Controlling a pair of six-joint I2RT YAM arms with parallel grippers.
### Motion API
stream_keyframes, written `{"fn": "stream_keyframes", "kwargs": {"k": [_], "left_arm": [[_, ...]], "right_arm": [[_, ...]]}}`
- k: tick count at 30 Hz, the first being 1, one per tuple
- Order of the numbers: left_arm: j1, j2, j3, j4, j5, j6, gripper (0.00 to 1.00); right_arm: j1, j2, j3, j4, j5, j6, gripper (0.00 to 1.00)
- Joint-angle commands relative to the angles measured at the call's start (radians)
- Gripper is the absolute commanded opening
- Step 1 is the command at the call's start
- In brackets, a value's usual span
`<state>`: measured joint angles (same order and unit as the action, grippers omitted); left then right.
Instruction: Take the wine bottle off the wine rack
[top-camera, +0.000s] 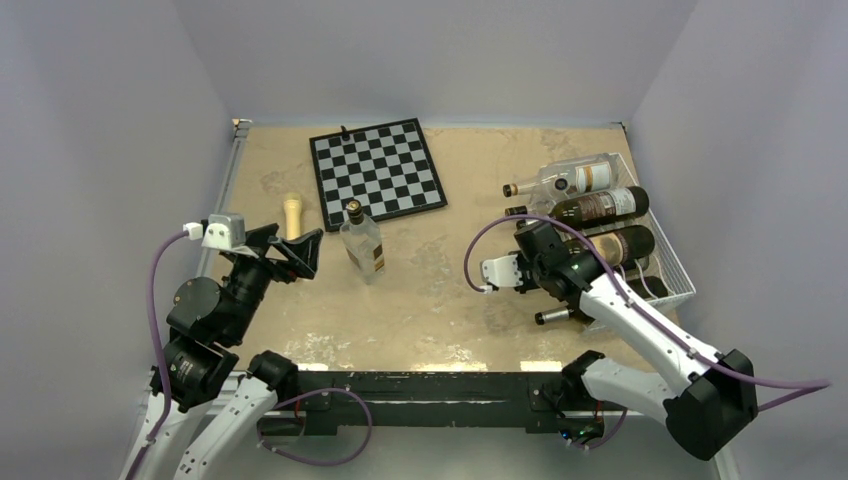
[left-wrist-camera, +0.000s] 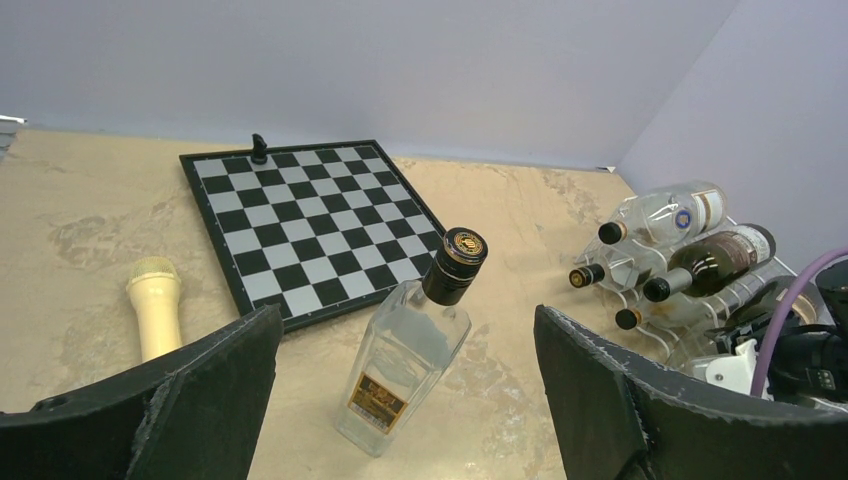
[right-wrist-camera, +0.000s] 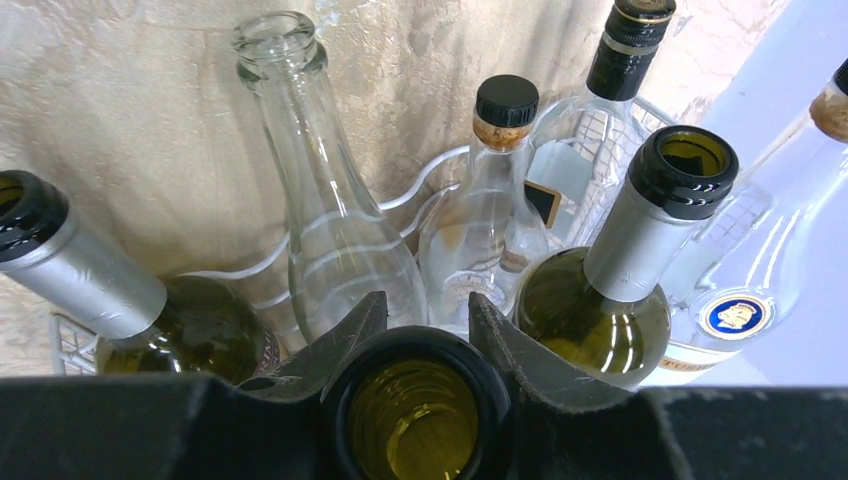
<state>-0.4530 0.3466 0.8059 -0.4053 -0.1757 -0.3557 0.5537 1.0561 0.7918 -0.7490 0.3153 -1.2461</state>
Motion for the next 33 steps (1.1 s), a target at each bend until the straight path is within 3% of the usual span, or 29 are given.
{"fn": "stream_keyframes", "kwargs": {"k": [1, 12, 24, 33], "left_arm": [[-0.003, 0.008, 0.004, 0.037, -0.005, -0.002, 1.0], [-0.004, 0.014, 0.003, 0.034, -0.019, 0.003, 1.0], [-0.004, 0.02, 0.001, 0.034, -0.019, 0.004, 1.0], [-0.004, 0.023, 0.002, 0.034, -0.021, 0.006, 1.0]], "right_arm": [[0.035, -0.055, 0.065, -0.082, 0.003, 0.075, 0.0], [0.163, -0.104, 0.152, -0.302, -0.013, 0.235, 0.0], [0.207, -0.114, 0.274, -0.406, -0.021, 0.363, 0.0], [0.277, -0.12, 0.456, -0.472, -0.057, 0.51, 0.0]]}}
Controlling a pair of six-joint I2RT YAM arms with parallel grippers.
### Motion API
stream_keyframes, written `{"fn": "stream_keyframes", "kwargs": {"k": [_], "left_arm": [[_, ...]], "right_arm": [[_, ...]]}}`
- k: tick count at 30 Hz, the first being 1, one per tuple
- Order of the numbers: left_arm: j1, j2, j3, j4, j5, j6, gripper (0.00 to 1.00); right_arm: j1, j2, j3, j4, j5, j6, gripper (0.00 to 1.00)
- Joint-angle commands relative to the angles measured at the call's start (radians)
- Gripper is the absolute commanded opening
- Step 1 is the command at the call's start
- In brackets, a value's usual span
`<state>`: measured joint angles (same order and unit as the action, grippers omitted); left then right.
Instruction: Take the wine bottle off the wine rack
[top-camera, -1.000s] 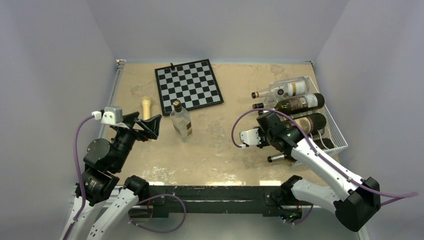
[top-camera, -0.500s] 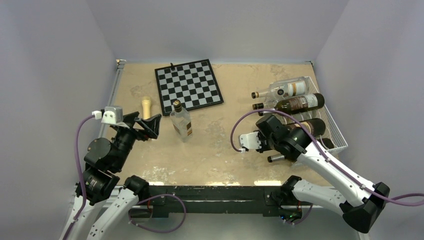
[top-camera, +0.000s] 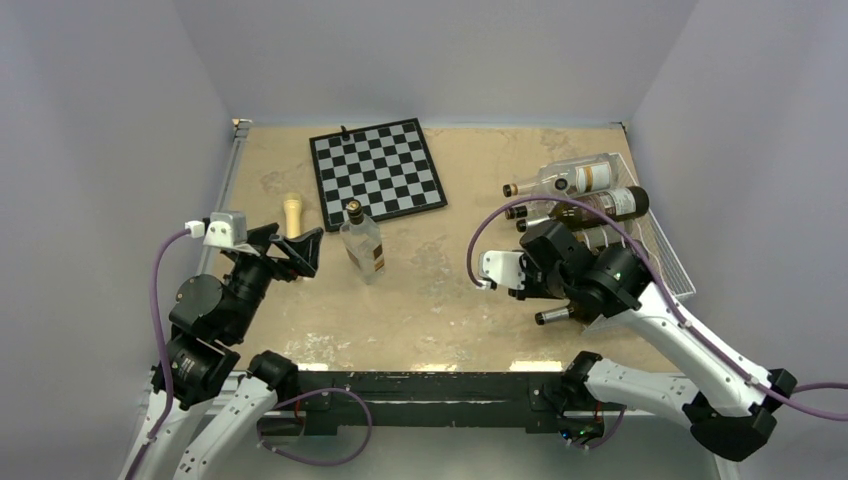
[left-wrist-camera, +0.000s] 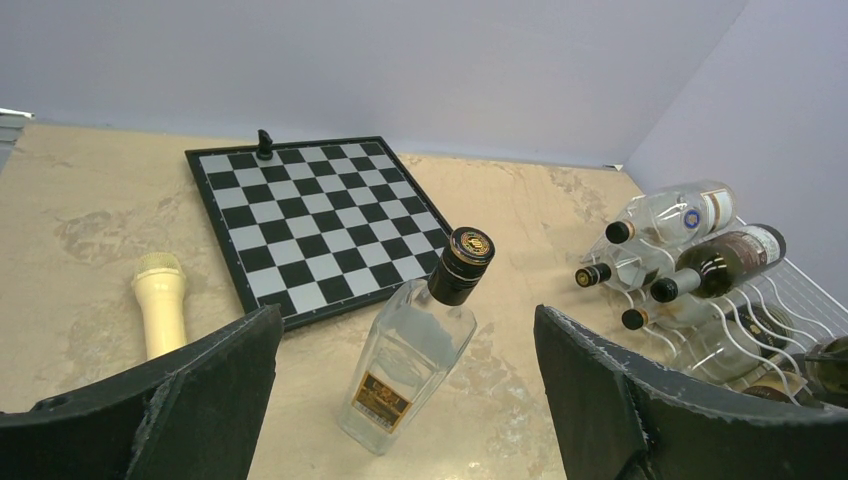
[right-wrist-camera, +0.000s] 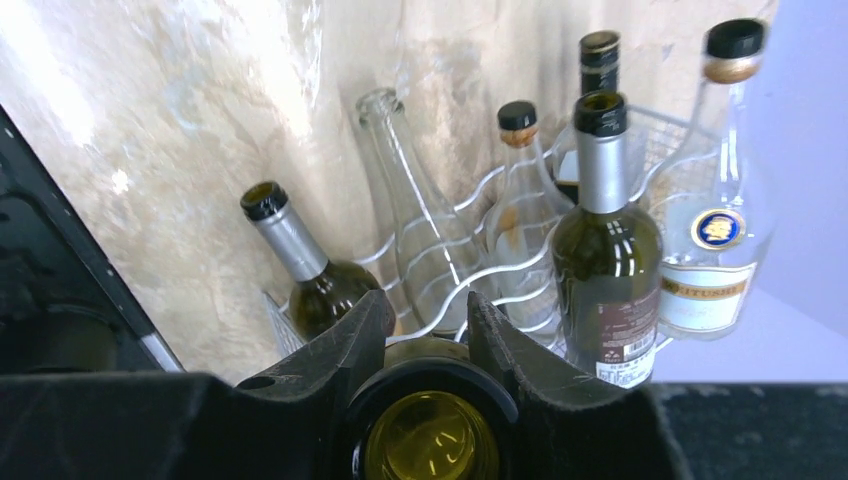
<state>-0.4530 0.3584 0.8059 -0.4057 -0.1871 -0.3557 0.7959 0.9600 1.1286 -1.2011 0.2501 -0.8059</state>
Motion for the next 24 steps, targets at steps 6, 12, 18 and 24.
{"fn": "stream_keyframes", "kwargs": {"k": [6, 12, 18, 24], "left_arm": [[-0.004, 0.01, 0.003, 0.031, -0.021, 0.009, 1.0], [-0.004, 0.006, 0.001, 0.03, -0.025, 0.011, 1.0], [-0.004, 0.008, 0.004, 0.03, -0.023, 0.009, 1.0], [-0.003, 0.009, 0.002, 0.03, -0.027, 0.011, 1.0]], "right_arm": [[0.086, 0.046, 0.276, -0.081, 0.031, 0.179, 0.0], [0.106, 0.122, 0.465, -0.113, -0.003, 0.301, 0.0], [0.106, 0.124, 0.609, -0.01, -0.213, 0.442, 0.0], [0.106, 0.057, 0.508, 0.319, -0.339, 0.588, 0.0]]}}
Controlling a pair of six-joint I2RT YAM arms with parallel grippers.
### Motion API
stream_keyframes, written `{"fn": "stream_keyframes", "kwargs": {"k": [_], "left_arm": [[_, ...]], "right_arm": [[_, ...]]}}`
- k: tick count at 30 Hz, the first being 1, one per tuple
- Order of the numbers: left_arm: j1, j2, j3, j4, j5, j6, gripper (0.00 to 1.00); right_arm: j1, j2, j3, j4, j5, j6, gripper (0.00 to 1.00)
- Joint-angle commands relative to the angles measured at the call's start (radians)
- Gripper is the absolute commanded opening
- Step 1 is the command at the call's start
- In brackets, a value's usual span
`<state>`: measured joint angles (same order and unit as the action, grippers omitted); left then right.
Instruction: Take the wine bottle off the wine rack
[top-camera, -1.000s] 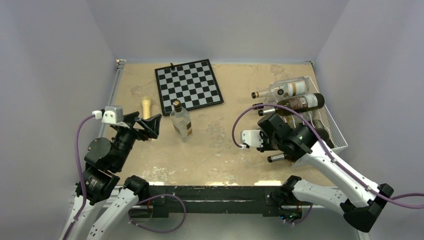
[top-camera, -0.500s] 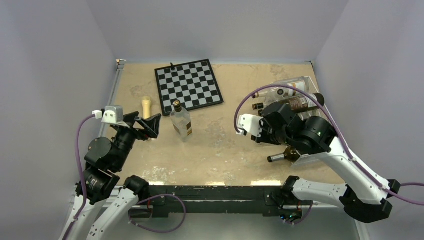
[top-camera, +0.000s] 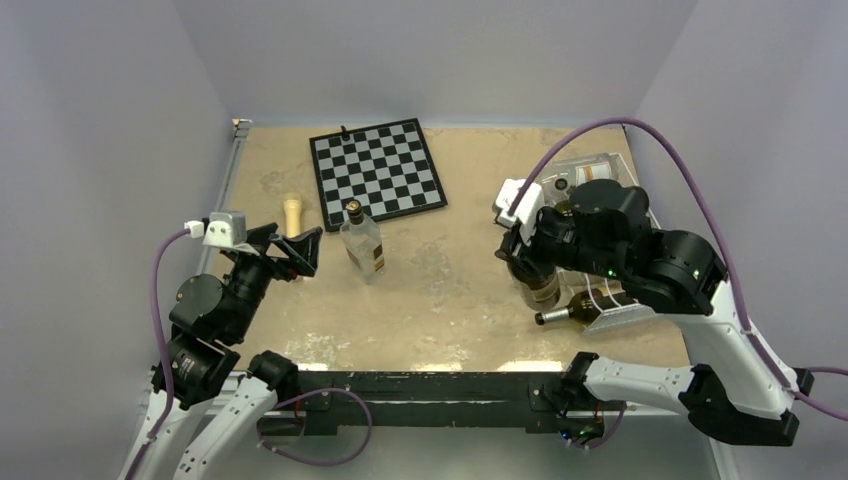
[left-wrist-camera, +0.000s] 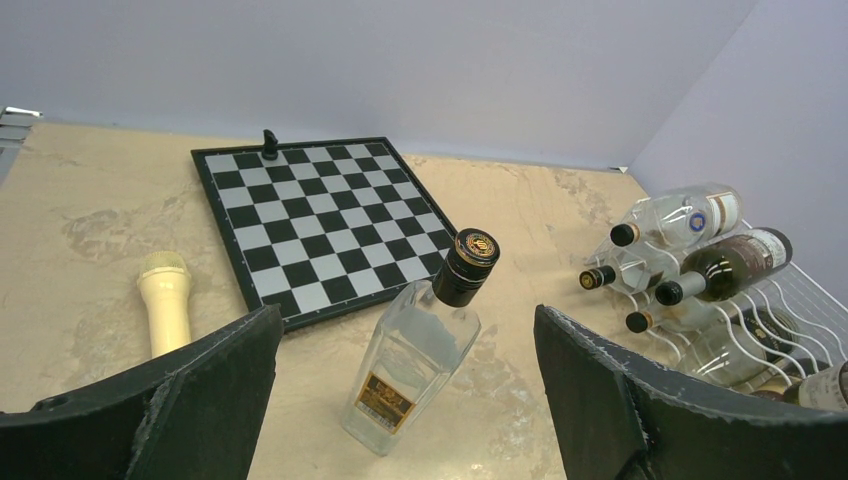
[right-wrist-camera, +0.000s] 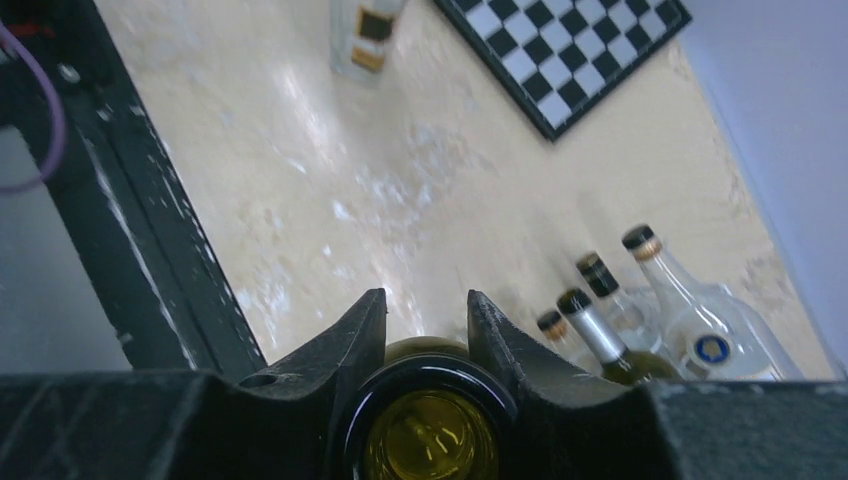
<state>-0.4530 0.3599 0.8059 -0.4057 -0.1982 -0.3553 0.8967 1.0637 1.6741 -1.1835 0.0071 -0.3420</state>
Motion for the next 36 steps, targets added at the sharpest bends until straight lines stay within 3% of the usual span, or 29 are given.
{"fn": "stream_keyframes", "kwargs": {"k": [1, 9, 22, 28, 36], "left_arm": [[-0.003, 0.007, 0.002, 0.03, -0.017, 0.01, 1.0], [-0.004, 0.009, 0.002, 0.03, -0.018, 0.01, 1.0], [-0.004, 0.002, 0.002, 0.03, -0.023, 0.013, 1.0], [-0.004, 0.004, 0.002, 0.03, -0.022, 0.013, 1.0], [-0.004, 0.01, 0.002, 0.031, -0.012, 0.01, 1.0]], "right_arm": [[0.005, -0.052, -0.066, 0.391, -0.092, 0.159, 0.0], [-0.001, 0.047, -0.214, 0.737, 0.125, 0.323, 0.0], [-0.027, 0.329, -0.273, 1.168, 0.161, 0.418, 0.0], [-0.028, 0.388, -0.398, 1.483, 0.153, 0.363, 0.0], [-0.031, 0.47, -0.415, 1.544, 0.175, 0.311, 0.0]]}}
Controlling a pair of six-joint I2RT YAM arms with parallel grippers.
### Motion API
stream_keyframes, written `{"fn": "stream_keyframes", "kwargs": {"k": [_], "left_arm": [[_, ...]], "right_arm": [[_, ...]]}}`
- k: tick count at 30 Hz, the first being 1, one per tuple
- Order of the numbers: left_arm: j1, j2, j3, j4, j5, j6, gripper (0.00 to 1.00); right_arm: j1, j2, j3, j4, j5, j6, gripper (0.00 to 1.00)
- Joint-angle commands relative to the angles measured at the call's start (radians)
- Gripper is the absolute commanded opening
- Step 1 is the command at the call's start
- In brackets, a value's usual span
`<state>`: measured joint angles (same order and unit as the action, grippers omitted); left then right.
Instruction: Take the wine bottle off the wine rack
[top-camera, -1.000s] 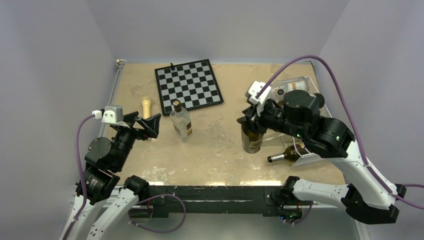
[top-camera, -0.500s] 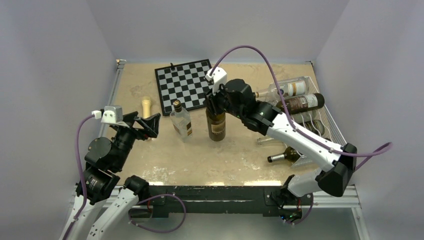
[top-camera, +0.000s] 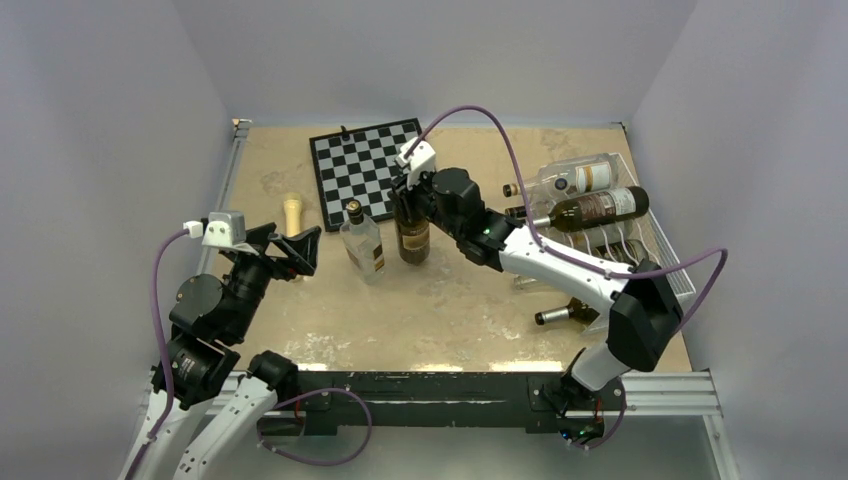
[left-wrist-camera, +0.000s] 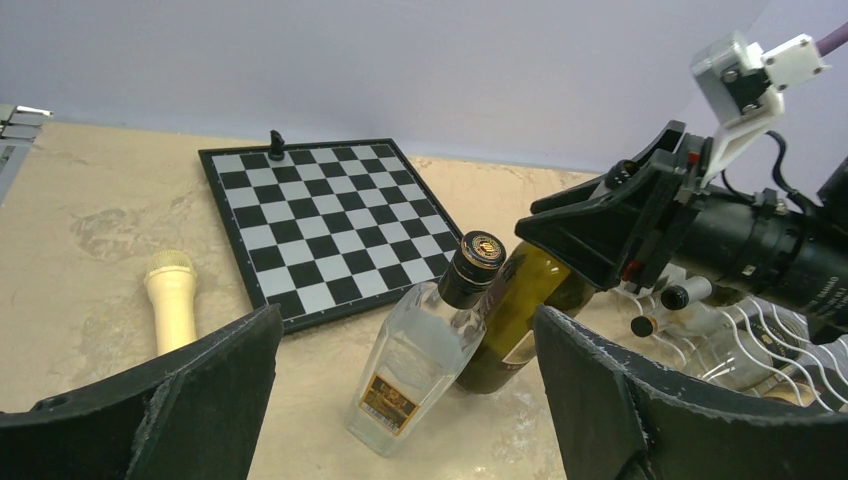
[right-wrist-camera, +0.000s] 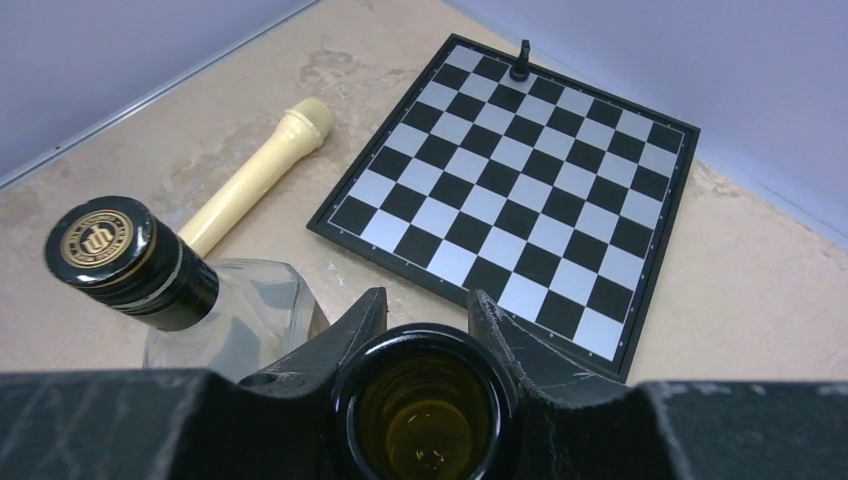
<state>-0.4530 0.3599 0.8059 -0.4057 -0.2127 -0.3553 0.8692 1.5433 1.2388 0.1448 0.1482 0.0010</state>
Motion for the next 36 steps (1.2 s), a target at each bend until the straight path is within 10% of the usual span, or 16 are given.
{"fn": "stream_keyframes", "kwargs": {"k": [1, 15, 36], "left_arm": [[-0.004, 0.012, 0.002, 0.031, 0.003, 0.01, 1.0], [-0.004, 0.022, 0.0, 0.03, 0.001, 0.014, 1.0], [-0.004, 0.027, -0.002, 0.03, -0.005, 0.016, 1.0]], "right_arm": [[-0.004, 0.0, 0.021, 0.222, 0.045, -0.032, 0.0], [-0.034, 0.039, -0.008, 0.226, 0.042, 0.047, 0.04], [-0.034, 0.013, -0.01, 0.152, 0.059, 0.031, 0.64]]}}
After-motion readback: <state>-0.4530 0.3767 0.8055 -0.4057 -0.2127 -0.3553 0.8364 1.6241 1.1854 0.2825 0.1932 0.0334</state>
